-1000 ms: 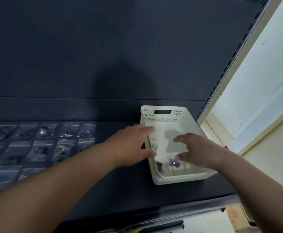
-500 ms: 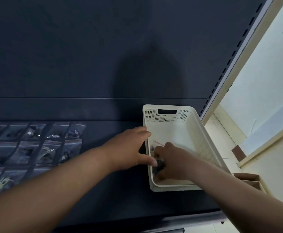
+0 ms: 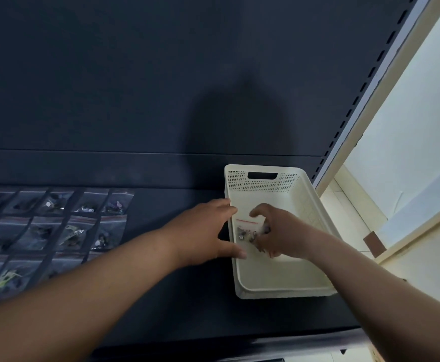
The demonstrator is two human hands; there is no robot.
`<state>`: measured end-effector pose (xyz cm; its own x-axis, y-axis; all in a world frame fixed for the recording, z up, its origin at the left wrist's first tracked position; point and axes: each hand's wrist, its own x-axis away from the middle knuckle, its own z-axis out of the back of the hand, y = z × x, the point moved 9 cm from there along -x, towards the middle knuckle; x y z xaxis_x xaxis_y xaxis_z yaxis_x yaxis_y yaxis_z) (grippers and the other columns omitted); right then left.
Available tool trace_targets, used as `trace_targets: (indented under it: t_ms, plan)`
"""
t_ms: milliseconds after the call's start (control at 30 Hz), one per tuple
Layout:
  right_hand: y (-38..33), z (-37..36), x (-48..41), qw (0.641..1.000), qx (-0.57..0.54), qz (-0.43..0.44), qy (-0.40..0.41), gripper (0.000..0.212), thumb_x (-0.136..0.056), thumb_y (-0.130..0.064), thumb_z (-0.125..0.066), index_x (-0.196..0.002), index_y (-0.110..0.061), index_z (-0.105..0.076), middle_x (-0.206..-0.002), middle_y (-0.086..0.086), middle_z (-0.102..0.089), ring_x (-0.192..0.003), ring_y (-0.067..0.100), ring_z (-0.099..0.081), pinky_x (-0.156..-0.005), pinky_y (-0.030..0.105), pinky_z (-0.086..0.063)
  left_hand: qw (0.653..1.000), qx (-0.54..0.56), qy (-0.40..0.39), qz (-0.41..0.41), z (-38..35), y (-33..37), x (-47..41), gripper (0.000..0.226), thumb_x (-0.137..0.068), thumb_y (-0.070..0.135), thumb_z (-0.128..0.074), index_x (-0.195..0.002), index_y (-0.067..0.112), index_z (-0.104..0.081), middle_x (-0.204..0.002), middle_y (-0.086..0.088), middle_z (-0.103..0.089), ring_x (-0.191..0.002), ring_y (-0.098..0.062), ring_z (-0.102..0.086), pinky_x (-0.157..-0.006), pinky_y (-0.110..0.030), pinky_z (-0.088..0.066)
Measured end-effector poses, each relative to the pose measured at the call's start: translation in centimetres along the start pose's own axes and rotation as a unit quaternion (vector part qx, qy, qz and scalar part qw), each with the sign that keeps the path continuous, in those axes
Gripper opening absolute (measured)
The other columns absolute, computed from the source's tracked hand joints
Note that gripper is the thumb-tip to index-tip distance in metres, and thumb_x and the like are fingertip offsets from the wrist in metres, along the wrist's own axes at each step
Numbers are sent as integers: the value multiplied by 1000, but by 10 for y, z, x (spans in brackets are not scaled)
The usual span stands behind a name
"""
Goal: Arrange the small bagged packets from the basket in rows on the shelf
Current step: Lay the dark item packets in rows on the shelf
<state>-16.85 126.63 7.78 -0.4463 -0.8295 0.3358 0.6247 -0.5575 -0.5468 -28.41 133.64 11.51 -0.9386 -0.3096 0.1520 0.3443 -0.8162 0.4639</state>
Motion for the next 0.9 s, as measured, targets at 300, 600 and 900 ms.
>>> trace_targets:
  t_ms: [300, 600, 900]
  plan:
    - [7, -17, -4, 998, -38, -26, -36, 11, -84, -11, -65, -91, -18, -60, -76, 10, -68, -57, 17, -63, -58, 28, -56, 1000, 16, 25, 3, 8, 4, 11, 87, -76, 55, -68, -148, 24, -27, -155, 10, -23, -140, -7, -23, -110, -19, -18]
    - [-86, 55, 36, 967, -134, 171, 134, 11, -81, -8, -68, -86, -17, -61, -75, 4, -67, -57, 11, -58, -57, 28, -52, 866, 487, 73, 85, 38, -6, 29, 18, -90, 40, -55, -101, 25, -60, -99, 9, -65, -96, -10, -62, -87, -26, -50]
    - [-174, -24, 25, 952, -245, 178, -48, 39, -73, -7, -76, -101, -22, -54, -83, 9, -65, -73, 17, -64, -66, 35, -58, 741, 620, 182, 185, 48, -76, 95, 18, -89, 0, -57, -99, 14, -61, -89, -5, -69, -70, -13, -65, -60, -26, -57]
